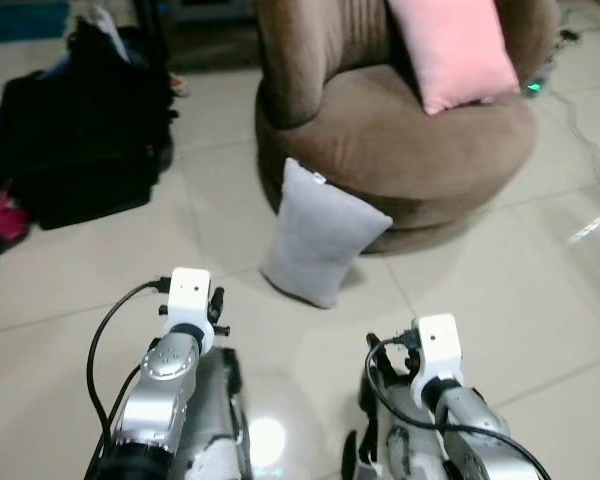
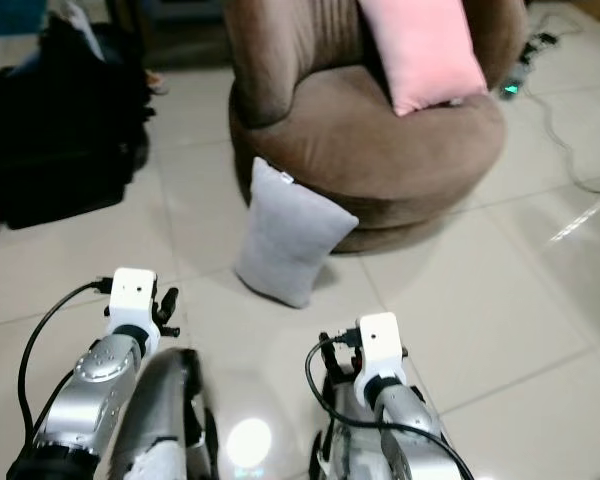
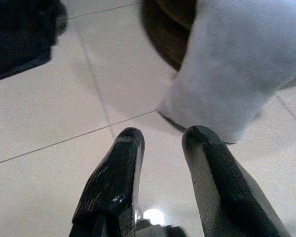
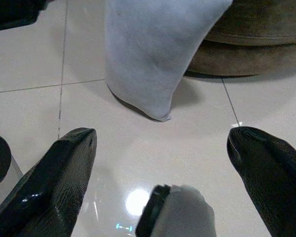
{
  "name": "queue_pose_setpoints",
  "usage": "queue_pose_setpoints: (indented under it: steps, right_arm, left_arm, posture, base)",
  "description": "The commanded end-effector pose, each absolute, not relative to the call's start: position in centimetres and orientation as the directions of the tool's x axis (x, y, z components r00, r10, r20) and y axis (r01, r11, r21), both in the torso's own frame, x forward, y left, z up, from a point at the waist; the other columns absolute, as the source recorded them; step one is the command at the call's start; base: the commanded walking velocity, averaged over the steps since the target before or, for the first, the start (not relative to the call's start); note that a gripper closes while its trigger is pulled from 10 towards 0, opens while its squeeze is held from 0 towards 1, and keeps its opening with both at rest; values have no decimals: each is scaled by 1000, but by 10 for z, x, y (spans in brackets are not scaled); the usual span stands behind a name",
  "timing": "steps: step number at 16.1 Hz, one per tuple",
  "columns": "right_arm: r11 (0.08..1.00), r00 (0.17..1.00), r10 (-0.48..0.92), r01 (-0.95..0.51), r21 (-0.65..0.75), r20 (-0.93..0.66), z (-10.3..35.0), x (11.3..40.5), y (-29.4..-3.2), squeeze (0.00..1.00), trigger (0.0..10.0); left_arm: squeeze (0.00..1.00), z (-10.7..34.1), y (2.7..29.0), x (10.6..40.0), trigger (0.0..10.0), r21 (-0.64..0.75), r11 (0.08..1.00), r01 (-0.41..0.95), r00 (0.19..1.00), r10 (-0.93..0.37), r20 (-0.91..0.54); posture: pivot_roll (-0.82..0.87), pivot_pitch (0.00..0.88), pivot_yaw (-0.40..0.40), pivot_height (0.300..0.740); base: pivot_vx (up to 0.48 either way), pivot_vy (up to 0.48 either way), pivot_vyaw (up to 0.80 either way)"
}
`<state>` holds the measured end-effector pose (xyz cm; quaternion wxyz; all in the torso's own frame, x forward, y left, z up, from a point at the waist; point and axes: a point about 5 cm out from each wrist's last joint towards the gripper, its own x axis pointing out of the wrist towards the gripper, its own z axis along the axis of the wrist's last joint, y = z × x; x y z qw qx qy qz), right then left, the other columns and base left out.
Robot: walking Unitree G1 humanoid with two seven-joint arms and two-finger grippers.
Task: Move the pillow to the sofa from floor
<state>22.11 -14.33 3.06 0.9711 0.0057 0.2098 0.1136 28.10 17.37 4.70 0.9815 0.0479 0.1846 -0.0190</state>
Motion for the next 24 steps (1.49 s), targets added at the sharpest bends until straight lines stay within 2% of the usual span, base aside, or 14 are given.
queue_pose_setpoints:
  steps: [1,15,22,24]
  right_arm:
    - [977,887,211,-209,51,-411,31,219,-148,0,10000]
    - [975,885,218,-212,61,-412,30,218,-146,0,10000]
    - [973,883,229,-221,67,-410,31,218,-143,0,10000]
    - [970,887,241,-233,69,-394,33,219,-142,0,10000]
  left_arm:
    - [0,50,171,282,10000,86,993,76,935,-41,-353]
    - [0,51,173,285,10000,116,988,102,933,-54,-356]
    - [0,52,174,287,10000,142,984,108,931,-50,-361]
    - [0,52,174,287,10000,147,984,102,932,-43,-361]
  posture:
    - [-122,203,-70,590]
    - [-124,212,-60,590]
    - [-121,214,-57,590]
    - [-122,215,-56,590]
  base:
    - [480,0,0]
    - [478,0,0]
    - [0,0,0]
    - [330,-120,0]
